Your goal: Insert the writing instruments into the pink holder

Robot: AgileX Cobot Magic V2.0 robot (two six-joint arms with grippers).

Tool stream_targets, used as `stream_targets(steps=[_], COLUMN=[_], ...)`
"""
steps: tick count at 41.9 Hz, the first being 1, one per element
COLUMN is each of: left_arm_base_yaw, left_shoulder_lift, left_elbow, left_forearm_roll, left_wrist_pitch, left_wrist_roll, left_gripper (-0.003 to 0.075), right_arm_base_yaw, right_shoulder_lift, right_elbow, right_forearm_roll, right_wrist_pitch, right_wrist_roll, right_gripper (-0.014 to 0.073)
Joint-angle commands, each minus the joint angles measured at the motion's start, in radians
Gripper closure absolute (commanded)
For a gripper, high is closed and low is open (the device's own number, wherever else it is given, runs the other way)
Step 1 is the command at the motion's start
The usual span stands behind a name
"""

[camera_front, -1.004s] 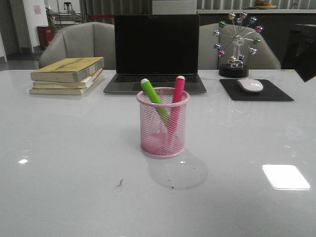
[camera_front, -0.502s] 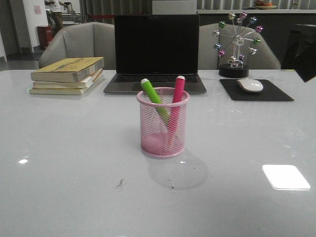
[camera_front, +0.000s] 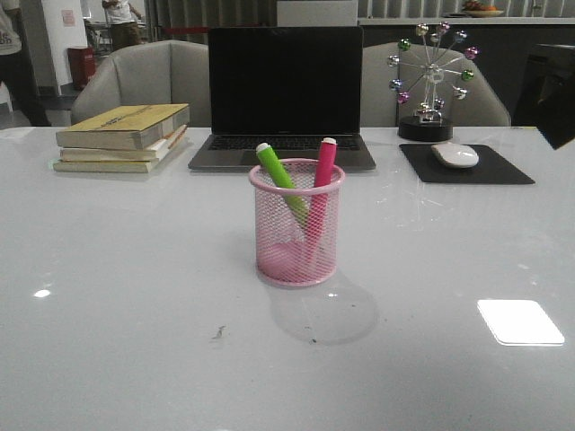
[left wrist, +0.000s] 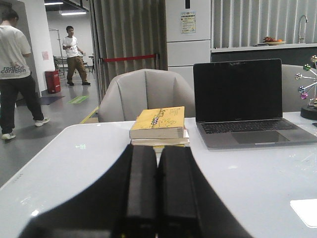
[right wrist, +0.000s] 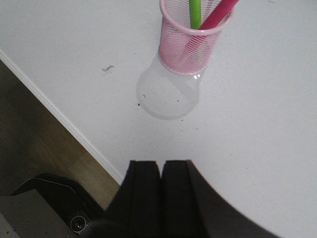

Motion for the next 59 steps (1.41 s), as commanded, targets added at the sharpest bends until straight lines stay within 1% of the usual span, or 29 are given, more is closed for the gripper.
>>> stream_targets(steps=[1,5,7,10,14,17,18,25,32,40,41,44,49,59], left_arm_base_yaw=[0.003,0.003,0.003,0.003,0.003,0.003,0.003,0.003,0.003,0.003,0.003,0.003,0.003,0.003], left_shoulder_lift=[-0.020,-0.020,-0.020,-0.020,-0.020,-0.020,-0.020,-0.020,-0.020,-0.020,-0.020,-0.020,-0.020,-0.020], left_elbow=[0.003,0.003,0.003,0.003,0.003,0.003,0.003,0.003,0.003,0.003,0.003,0.003,0.003,0.003], left_forearm_roll=[-0.010,-0.010,-0.010,-0.010,-0.010,-0.010,-0.010,-0.010,-0.010,-0.010,-0.010,-0.010,-0.010,-0.010], left_wrist_pitch=[-0.090,-0.090,-0.090,-0.090,-0.090,-0.090,-0.090,-0.090,-0.090,-0.090,-0.090,-0.090,-0.090,-0.090], left_wrist_roll=[0.001,0.001,0.001,0.001,0.001,0.001,0.001,0.001,0.001,0.001,0.001,0.001,0.001,0.001], left_gripper=[0.0629,0.0629,0.0629,0.0629,0.0629,0.0629,0.0629,0.0629,0.0629,0.0629,0.0629,0.0629,0.0629,0.0629], right_arm_base_yaw=[0.007,-0.003,-0.020,-0.070,-0.162,-0.229,-0.261,-0.405,-0.491,-0.507,-0.508,-0.517,-0.543,-0.543], right_shoulder_lift=[-0.012,-0.035,-0.055,-0.100,-0.188,-0.272,-0.326,-0.553,-0.736,-0.863,-0.879,-0.906,-0.903,-0.903], right_elbow=[-0.027,-0.022,-0.008,0.031,0.108,0.175,0.216,0.382,0.569,0.734,0.730,0.730,0.730,0.730], right_forearm_roll=[-0.008,-0.008,-0.008,-0.008,-0.008,-0.008,-0.008,-0.004,0.003,0.003,0.003,0.003,0.006,0.010], right_wrist_pitch=[-0.051,-0.059,-0.106,-0.215,-0.361,-0.445,-0.483,-0.566,-0.640,-0.708,-0.664,-0.648,-0.660,-0.686], right_wrist_roll=[-0.008,-0.008,-0.008,-0.008,-0.008,-0.008,-0.008,-0.008,-0.008,-0.008,-0.008,-0.008,-0.008,-0.008], right_gripper=[0.0526,0.0526,0.0526,0.0526,0.0526,0.0526,0.0526,0.0526,0.0526,0.0526,0.0526,0.0526,0.0526,0.0526])
